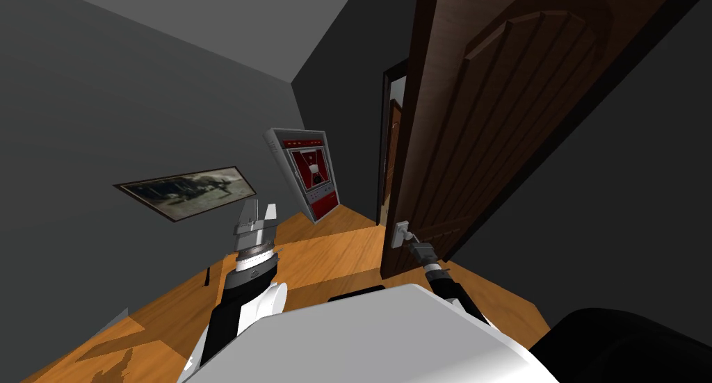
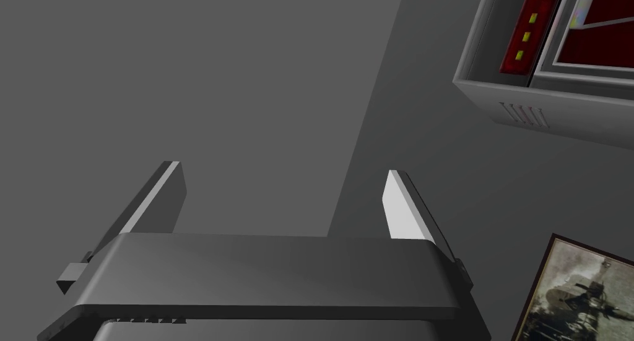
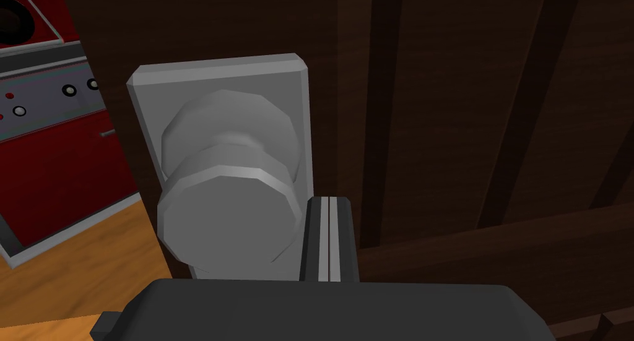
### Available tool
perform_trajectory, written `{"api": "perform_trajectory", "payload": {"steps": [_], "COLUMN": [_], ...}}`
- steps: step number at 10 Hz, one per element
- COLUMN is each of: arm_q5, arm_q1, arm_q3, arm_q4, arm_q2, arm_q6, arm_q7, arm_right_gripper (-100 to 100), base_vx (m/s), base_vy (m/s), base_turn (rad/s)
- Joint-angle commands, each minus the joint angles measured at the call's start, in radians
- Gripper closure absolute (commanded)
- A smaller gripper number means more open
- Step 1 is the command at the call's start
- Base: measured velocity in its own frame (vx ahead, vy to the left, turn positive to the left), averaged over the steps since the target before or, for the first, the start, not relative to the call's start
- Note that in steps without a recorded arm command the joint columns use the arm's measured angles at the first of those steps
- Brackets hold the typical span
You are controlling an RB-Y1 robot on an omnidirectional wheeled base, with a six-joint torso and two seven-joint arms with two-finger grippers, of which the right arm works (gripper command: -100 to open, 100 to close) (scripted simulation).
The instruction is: Pull the door open
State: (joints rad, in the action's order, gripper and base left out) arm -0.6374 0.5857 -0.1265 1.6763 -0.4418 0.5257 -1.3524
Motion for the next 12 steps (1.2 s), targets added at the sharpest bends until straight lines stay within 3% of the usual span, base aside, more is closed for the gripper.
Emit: {"api": "perform_trajectory", "payload": {"steps": [1, 6, 7, 12], "arm_q5": [0.009, 0.009, 0.005, 0.013], "arm_q1": [-0.003, -0.003, -0.003, -0.001], "arm_q3": [-0.031, -0.031, -0.014, -0.037], "arm_q4": [0.002, 0.002, -0.01, -0.013], "arm_q2": [0.008, 0.008, -0.016, -0.043], "arm_q6": [0.0, 0.0, 0.013, 0.028], "arm_q7": [-0.001, -0.001, -0.017, -0.041], "arm_right_gripper": [-100, -100, -100, -100], "base_vx": [-0.001, -0.002, -0.138, -0.146], "base_vy": [0.001, 0.0, -0.045, -0.054], "base_turn": [-0.014, 0.0, 0.137, 0.084]}}
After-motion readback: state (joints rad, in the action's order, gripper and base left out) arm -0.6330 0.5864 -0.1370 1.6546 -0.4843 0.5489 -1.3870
